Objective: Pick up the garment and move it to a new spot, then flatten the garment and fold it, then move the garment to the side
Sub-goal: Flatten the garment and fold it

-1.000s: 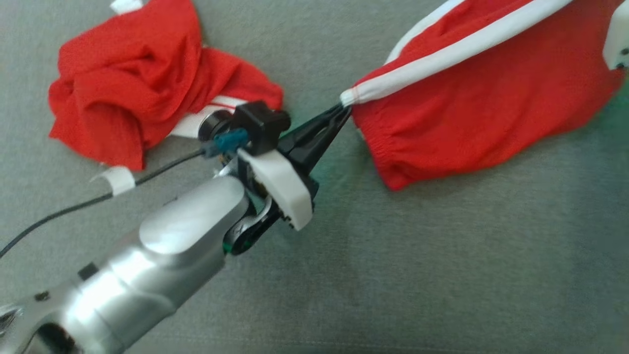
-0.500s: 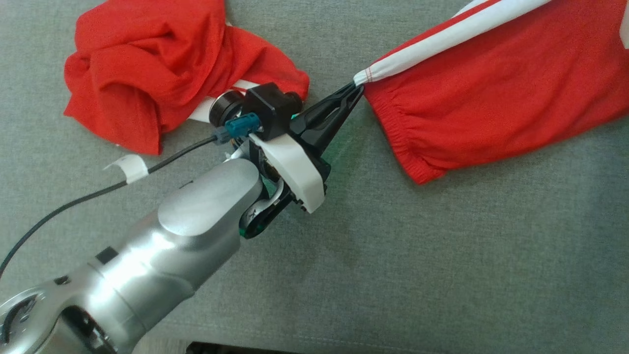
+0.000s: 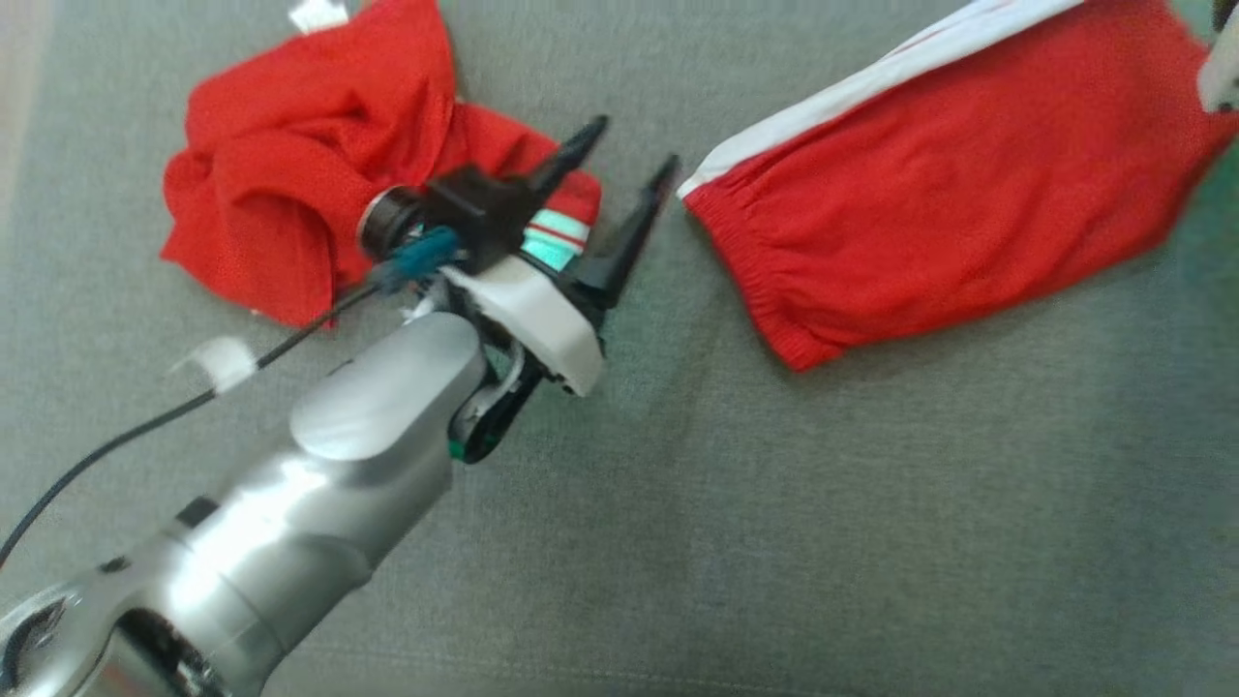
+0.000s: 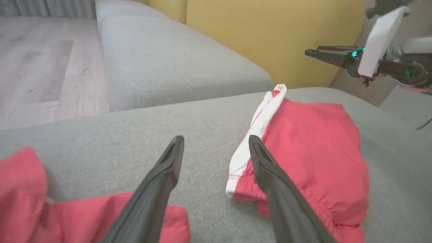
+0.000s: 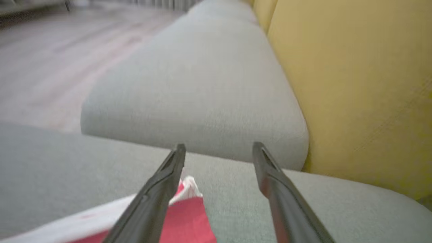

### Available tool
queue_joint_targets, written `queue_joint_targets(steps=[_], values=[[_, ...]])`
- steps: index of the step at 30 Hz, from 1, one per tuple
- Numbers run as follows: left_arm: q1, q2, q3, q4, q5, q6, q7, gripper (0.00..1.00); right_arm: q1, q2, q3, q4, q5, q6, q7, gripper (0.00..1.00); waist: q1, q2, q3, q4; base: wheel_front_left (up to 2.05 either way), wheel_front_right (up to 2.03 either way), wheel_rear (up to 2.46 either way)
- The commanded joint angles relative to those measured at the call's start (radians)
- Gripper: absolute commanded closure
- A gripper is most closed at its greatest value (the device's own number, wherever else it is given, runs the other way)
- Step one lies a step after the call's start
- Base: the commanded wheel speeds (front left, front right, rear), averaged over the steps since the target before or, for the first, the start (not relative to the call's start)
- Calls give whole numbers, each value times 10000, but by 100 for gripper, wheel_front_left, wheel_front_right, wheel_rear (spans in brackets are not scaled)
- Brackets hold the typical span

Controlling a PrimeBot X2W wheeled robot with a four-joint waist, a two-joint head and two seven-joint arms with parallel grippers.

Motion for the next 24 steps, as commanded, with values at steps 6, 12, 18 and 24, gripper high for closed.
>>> queue_joint_targets(steps=[6,12,18,24], values=[[651,759,1723,-262,240,1005,-544,0,1166,1038,-360,-829,1109,-9,-1674,0,1,0,-1670,-814,0,0,0],[2444,1112,4127,-1299,1225,1999,-558,0,2819,1548,-110,-2970,1798,-9,-1790,0,1,0,-2581,-1416,0,0,0],[4654,913,5830,-2236,2187,1998,-559,0,5340,2333,-277,-5286,2229,-9,-1793,0,1,0,-3142,-1872,0,0,0],[6462,480,6868,-2872,3263,1565,-560,0,7980,3007,-634,-7037,1739,-9,-1794,0,1,0,-3563,-2073,0,0,0]])
